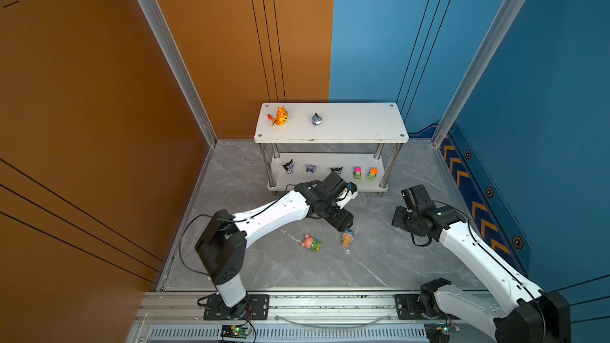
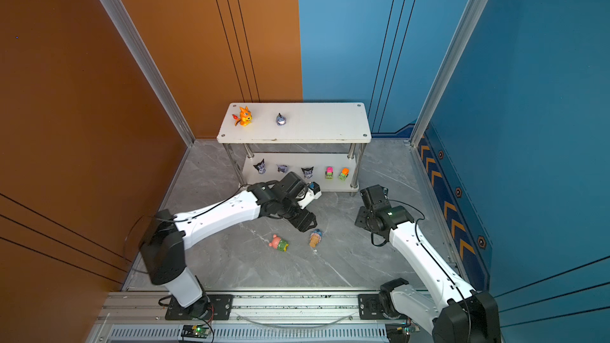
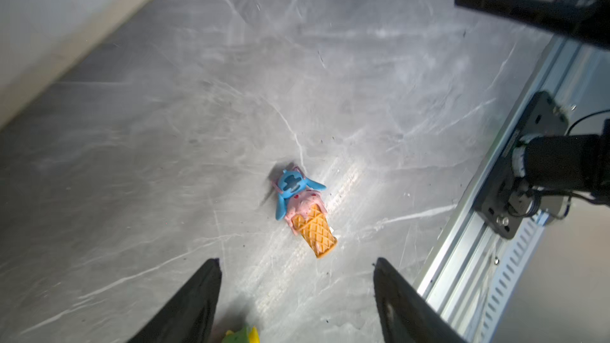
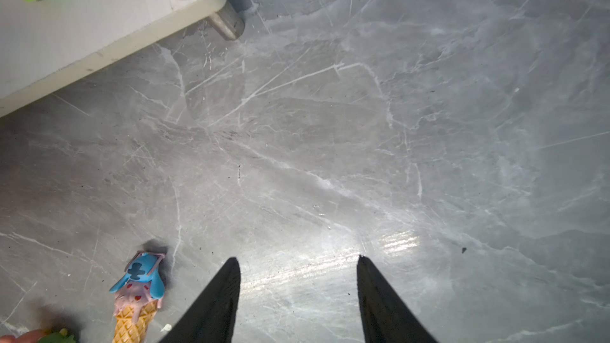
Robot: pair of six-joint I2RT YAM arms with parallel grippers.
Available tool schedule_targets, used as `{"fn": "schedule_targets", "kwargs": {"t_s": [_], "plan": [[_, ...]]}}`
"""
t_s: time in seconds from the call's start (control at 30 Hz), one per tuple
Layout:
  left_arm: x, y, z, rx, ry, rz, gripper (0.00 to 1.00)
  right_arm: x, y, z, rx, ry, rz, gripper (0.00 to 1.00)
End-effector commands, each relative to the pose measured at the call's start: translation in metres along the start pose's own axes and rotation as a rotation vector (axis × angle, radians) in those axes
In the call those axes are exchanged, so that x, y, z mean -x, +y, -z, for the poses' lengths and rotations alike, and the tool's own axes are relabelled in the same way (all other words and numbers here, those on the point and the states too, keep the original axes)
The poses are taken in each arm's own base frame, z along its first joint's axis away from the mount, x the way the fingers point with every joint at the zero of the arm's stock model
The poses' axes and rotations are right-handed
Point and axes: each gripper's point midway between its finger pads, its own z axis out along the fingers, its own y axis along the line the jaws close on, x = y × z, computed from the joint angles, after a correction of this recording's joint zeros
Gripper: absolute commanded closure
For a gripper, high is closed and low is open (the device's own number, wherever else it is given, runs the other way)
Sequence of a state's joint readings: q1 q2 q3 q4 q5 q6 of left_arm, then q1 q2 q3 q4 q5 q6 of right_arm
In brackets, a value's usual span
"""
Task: Place and organize the plastic toys onto the shelf
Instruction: 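Reach the left gripper down to the Stitch figure on the floor and grasp it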
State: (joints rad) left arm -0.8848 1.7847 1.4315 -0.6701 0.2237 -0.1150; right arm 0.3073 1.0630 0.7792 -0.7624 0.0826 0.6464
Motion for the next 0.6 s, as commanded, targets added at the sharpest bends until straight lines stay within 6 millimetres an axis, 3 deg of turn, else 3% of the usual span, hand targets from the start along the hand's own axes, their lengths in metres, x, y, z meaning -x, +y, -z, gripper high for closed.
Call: {"fn": "schedule_targets", "kwargs": {"t_s": [0.0, 0.17, 0.57], "plan": [[-0.042, -0.009, -0.016, 0.014, 0.26, -0.019, 0.28, -0.004, 0.005, -0.005, 0.055, 0.002, 0.015, 0.42], [-0.042, -0.022, -0.032, -0.024, 0.317, -0.017, 0.3, -0.006, 0.005, -0.007, 0.066, -0.004, 0.025, 0.42], [-0.038, -0.014, -0.056, 0.011, 0.357, -0.016, 0.31, -0.007, 0.01, -0.015, 0.088, -0.001, 0.038, 0.42]]}}
